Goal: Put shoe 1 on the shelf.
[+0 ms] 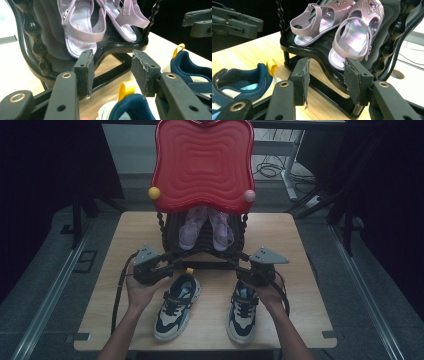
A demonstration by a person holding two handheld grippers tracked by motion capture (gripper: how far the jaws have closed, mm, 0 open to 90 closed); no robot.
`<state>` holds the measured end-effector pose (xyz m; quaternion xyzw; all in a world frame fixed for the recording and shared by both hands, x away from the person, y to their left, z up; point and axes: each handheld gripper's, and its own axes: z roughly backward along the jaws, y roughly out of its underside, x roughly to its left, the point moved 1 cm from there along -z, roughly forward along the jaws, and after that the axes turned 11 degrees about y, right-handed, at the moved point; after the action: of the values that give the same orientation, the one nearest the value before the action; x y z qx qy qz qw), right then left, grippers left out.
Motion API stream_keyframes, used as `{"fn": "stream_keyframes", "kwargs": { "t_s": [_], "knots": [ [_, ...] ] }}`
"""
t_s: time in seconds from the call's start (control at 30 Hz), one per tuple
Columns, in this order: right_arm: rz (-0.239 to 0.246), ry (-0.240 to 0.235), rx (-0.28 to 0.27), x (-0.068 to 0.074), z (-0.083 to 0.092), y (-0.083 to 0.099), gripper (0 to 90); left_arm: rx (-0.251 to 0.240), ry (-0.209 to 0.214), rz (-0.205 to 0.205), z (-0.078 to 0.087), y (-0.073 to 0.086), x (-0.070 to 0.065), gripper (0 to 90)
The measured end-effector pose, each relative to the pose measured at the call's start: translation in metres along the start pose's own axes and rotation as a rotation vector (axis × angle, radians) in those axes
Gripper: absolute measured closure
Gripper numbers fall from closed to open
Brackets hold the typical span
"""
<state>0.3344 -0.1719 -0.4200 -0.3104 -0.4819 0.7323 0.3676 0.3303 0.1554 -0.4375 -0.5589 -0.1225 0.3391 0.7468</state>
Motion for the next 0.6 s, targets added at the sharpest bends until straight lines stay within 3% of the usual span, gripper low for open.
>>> {"fn": "stream_keyframes", "kwargs": {
  "t_s": [0.33, 0.6],
  "knots": [
    [-0.008, -0.016, 0.0, -0.004, 0.009, 0.007, 55.4, 0.016, 0.008, 0.004, 0.006, 0.005, -0.004, 52.7],
    [-0.019, -0.022, 0.004, -0.009, 0.018, 0.016, 55.2, 0.033, 0.031, 0.032, 0.013, 0.012, -0.006, 52.8]
  ]
}}
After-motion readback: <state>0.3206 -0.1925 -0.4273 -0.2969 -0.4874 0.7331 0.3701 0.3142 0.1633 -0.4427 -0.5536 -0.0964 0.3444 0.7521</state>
